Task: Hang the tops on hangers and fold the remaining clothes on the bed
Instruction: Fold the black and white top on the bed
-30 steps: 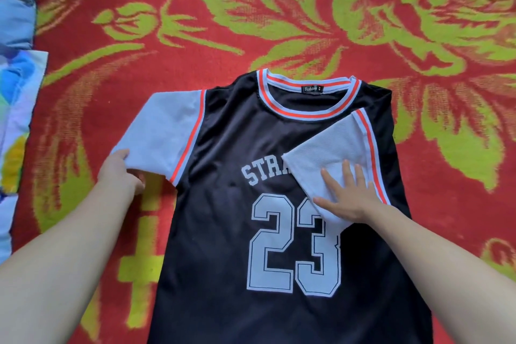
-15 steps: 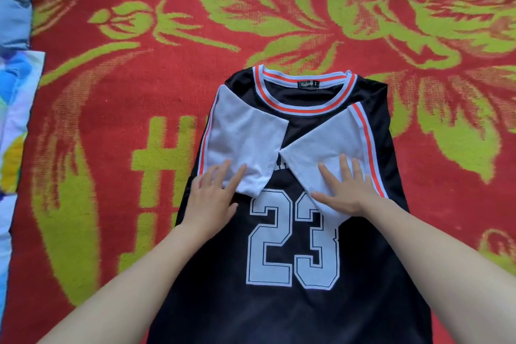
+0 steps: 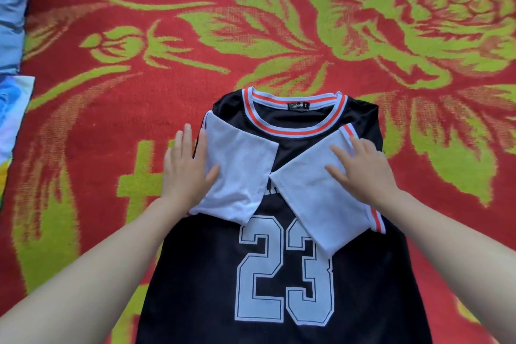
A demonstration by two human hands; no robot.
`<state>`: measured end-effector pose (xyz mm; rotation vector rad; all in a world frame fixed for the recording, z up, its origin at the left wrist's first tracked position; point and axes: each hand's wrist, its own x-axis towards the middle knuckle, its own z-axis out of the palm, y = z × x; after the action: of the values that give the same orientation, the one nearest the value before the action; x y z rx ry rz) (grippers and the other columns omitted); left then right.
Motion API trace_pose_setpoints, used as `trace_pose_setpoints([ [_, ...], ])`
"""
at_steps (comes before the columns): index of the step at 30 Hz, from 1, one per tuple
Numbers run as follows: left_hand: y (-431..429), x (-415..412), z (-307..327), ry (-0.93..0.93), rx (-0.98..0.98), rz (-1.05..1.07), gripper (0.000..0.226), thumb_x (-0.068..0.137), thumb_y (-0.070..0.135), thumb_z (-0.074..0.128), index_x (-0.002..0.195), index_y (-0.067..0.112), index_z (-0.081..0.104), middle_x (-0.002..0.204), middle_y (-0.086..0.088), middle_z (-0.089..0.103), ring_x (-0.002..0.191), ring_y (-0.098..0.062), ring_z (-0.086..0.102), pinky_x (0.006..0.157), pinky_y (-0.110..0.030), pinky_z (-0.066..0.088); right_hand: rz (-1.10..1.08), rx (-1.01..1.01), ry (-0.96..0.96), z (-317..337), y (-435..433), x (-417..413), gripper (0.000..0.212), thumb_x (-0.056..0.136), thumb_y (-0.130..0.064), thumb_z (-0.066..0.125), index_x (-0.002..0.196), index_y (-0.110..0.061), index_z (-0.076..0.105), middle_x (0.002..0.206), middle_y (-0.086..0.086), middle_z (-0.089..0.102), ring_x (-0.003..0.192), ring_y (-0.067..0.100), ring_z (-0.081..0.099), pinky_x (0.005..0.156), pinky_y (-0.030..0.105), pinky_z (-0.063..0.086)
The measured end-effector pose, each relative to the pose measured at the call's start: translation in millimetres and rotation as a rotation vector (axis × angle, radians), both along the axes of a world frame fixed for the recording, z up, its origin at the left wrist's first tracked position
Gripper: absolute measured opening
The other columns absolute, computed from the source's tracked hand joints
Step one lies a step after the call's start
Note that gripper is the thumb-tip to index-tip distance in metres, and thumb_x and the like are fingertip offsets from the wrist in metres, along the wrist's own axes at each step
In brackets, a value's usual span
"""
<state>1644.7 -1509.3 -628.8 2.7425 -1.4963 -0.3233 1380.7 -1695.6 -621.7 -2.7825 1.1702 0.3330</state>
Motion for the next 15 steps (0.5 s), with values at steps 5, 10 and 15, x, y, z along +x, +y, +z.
trace_pose_setpoints([
  [5, -17, -29, -19, 0.035, 0.389, -0.23, 0.084, 0.085, 0.068, 0.039, 0.149, 0.032, -0.003, 0.155, -0.011, -0.022, 0.142, -0.031, -0.021, 0.114, -0.051, 0.001, 0.014, -0.044, -0.027, -25, -2, -16, 0.053, 0.087, -0.042, 0.046, 0.125, -0.005, 0.057, 0.13, 0.031, 0.049, 0.119, 0.047, 0.049, 0.085, 0.053, 0.047],
  [10, -16, -35, -32, 0.145, 0.182, -0.146, 0.076, 0.088, 0.06, 0.037, 0.15, 0.023, 0.013, 0.158, -0.012, 0.001, 0.145, -0.033, 0.0, 0.114, -0.053, 0.015, 0.4, -0.099, -0.46, -35, 57, 20, 0.027, 0.07, -0.008, 0.048, 0.095, -0.008, 0.058, 0.094, 0.018, 0.068, 0.083, 0.034, 0.066, 0.065, 0.035, 0.053],
  [15, -7, -13, -28, 0.173, 0.082, 0.064, 0.063, 0.093, 0.037, 0.049, 0.148, 0.026, 0.021, 0.158, -0.01, 0.009, 0.143, -0.033, 0.009, 0.111, -0.05, 0.016, 0.521, -0.132, -0.265, -55, 114, 72, 0.048, 0.085, 0.004, 0.023, 0.083, -0.014, 0.067, 0.103, 0.014, 0.068, 0.1, 0.031, 0.063, 0.084, 0.04, 0.04],
])
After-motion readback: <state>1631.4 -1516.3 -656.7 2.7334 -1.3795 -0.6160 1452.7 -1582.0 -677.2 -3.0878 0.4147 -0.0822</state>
